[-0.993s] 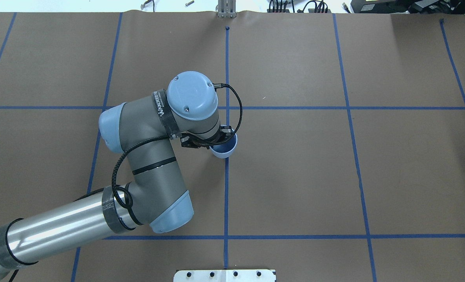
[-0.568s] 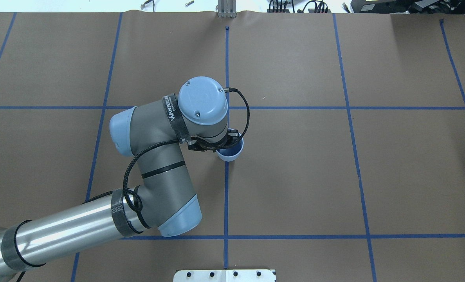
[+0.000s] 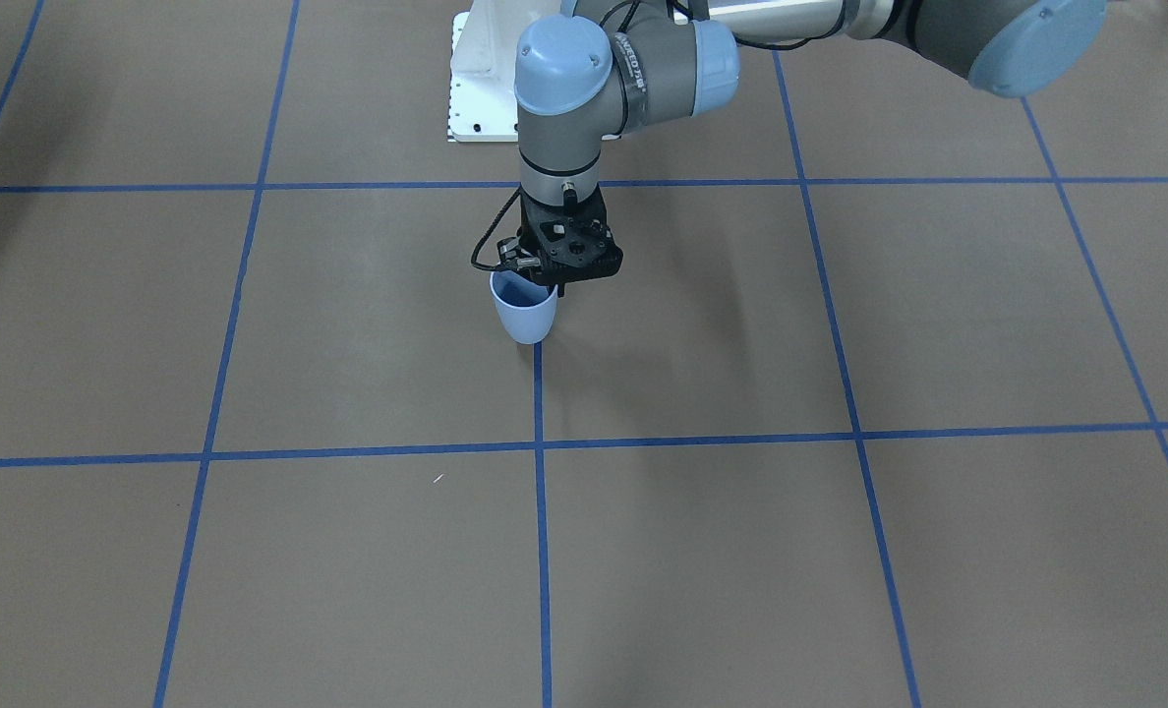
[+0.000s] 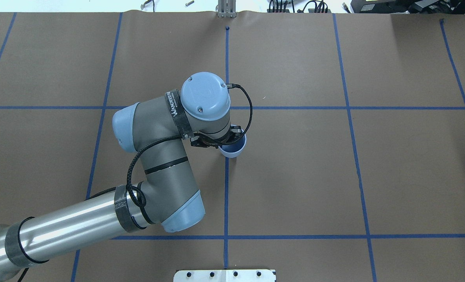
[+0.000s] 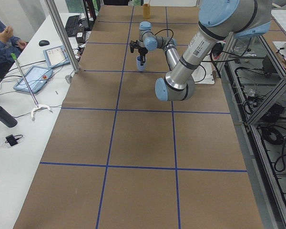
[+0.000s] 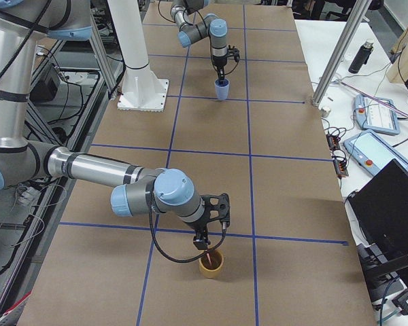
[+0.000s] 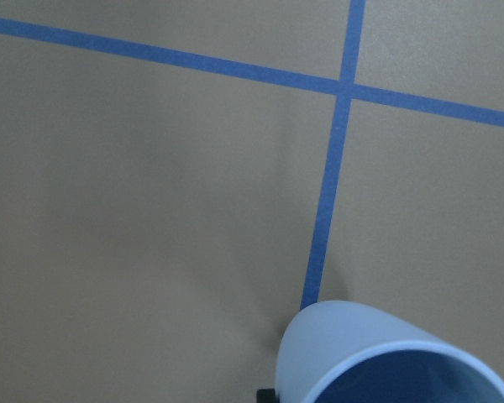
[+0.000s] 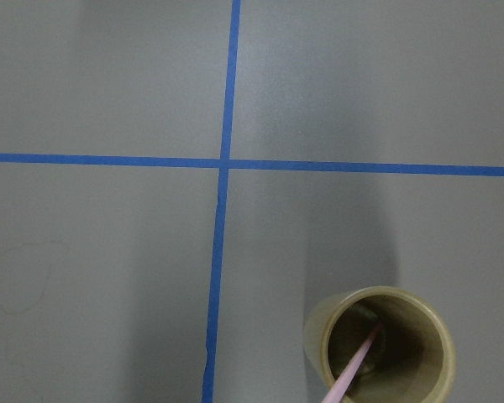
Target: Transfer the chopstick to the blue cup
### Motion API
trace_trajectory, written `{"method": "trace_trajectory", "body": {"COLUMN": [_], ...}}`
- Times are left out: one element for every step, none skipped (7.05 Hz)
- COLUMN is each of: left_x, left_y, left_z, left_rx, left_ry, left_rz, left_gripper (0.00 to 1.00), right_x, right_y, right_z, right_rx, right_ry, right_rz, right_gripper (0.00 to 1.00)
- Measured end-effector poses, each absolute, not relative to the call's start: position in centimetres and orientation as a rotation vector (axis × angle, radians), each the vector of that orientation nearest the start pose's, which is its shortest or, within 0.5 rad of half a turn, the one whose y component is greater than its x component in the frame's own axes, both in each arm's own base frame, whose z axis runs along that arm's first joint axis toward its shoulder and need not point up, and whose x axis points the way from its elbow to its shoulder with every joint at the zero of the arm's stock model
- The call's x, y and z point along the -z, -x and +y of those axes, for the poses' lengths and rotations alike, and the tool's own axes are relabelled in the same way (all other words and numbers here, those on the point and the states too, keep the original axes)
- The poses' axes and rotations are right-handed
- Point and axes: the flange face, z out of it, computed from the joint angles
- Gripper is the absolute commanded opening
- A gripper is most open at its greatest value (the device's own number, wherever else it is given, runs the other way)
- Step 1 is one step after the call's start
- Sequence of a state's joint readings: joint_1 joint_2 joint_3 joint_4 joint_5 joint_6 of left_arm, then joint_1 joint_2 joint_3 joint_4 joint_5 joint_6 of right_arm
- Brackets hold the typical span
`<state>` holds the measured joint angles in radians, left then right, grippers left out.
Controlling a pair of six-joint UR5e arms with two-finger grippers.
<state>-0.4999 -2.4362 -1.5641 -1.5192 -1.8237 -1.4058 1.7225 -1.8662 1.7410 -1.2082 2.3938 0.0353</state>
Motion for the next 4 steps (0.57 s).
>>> {"method": "trace_trajectory", "body": {"left_x": [-13.7, -14.1, -14.3, -14.1], "left_y": [-58.1, -58.6, -59.0, -59.3], "left_z": [-44.6, -45.3, -45.7, -45.9], "left_rx": [0.218, 0.223, 0.227, 0.229], "left_ry": [-0.044, -0.051, -0.054, -0.056], "left_rz": [0.847, 0.854, 0.858, 0.860], "left_gripper": [0.00, 0.00, 0.00, 0.00], "right_x": [-66.2, -66.3, -66.3, -66.4], "right_y": [-11.7, -11.6, -11.6, -11.6], "right_z": [-36.3, -36.1, -36.1, -36.0], "right_rx": [-0.079, -0.080, -0.080, -0.080], "right_ry": [-0.269, -0.267, -0.266, -0.266], "right_rz": [-0.804, -0.804, -0.804, -0.804], "right_gripper": [1.00, 1.00, 1.00, 1.00]}}
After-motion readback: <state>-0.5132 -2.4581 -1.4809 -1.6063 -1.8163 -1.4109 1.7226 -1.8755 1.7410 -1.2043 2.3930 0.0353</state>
